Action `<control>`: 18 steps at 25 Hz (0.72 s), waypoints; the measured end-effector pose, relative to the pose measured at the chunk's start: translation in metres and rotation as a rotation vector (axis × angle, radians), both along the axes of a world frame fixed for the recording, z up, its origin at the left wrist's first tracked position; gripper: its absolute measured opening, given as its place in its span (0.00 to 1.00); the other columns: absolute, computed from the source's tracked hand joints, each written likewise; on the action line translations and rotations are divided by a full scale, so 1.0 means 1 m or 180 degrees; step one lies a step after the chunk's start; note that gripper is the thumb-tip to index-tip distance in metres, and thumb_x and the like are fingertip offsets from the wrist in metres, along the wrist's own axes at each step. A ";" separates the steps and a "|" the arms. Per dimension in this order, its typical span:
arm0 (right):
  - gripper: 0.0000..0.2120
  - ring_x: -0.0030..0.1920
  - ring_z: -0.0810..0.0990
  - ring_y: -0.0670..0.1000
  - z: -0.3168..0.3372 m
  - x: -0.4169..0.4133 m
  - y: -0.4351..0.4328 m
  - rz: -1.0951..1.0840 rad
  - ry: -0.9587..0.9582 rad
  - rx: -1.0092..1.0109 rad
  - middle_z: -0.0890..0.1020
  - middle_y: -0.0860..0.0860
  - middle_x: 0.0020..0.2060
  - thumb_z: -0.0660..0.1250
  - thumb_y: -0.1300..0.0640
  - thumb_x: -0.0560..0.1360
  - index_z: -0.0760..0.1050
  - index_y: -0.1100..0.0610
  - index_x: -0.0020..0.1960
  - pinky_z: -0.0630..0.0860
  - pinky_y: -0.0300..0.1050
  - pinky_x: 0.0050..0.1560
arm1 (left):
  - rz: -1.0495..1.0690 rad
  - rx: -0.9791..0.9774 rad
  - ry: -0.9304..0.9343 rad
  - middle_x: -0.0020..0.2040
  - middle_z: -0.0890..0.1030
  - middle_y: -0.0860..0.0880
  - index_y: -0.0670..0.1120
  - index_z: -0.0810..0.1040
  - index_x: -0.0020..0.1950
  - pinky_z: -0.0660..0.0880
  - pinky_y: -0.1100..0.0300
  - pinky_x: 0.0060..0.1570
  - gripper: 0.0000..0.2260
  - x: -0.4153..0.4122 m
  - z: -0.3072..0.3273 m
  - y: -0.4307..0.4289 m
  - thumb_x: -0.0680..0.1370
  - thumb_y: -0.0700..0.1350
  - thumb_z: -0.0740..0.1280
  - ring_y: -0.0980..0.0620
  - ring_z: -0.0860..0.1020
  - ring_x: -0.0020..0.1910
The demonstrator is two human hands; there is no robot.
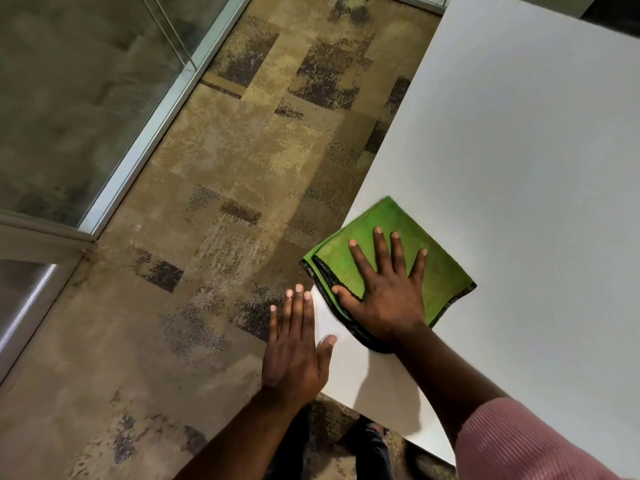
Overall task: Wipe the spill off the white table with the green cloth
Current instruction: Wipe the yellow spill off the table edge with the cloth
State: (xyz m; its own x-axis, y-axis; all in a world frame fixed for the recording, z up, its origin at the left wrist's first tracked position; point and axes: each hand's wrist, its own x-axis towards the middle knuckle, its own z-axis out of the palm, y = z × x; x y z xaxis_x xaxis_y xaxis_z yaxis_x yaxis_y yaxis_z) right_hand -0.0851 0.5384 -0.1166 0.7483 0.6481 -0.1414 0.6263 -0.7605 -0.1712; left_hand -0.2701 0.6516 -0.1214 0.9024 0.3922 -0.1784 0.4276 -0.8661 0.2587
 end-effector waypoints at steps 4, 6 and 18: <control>0.39 0.85 0.45 0.61 0.000 0.053 0.045 -0.0037 -0.0068 0.0118 0.51 0.54 0.86 0.46 0.23 0.78 0.54 0.41 0.84 0.39 0.77 0.77 | -0.0021 0.0045 -0.0027 0.86 0.50 0.41 0.39 0.49 0.85 0.53 0.40 0.81 0.35 -0.001 -0.003 0.000 0.85 0.60 0.51 0.42 0.50 0.85; 0.39 0.85 0.46 0.60 0.003 0.077 0.064 -0.0124 -0.0034 0.0125 0.52 0.54 0.85 0.46 0.24 0.78 0.59 0.42 0.83 0.38 0.77 0.77 | -0.0021 0.0065 0.0005 0.86 0.49 0.42 0.40 0.48 0.85 0.52 0.41 0.81 0.35 -0.003 -0.004 0.000 0.85 0.60 0.50 0.43 0.50 0.85; 0.33 0.85 0.51 0.59 0.004 -0.015 0.018 0.0223 0.0010 0.0337 0.56 0.53 0.85 0.51 0.31 0.81 0.59 0.42 0.83 0.43 0.76 0.78 | 0.0206 -0.0269 -0.0504 0.85 0.48 0.40 0.40 0.48 0.85 0.47 0.36 0.81 0.34 -0.007 0.007 -0.004 0.85 0.61 0.46 0.42 0.47 0.85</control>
State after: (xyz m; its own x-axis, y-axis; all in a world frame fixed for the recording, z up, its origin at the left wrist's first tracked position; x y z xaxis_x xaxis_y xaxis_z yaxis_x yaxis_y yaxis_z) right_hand -0.1000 0.5569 -0.1126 0.7003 0.7103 -0.0717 0.6767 -0.6924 -0.2502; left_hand -0.2767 0.6479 -0.1140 0.8952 0.4400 -0.0709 0.4299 -0.8104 0.3980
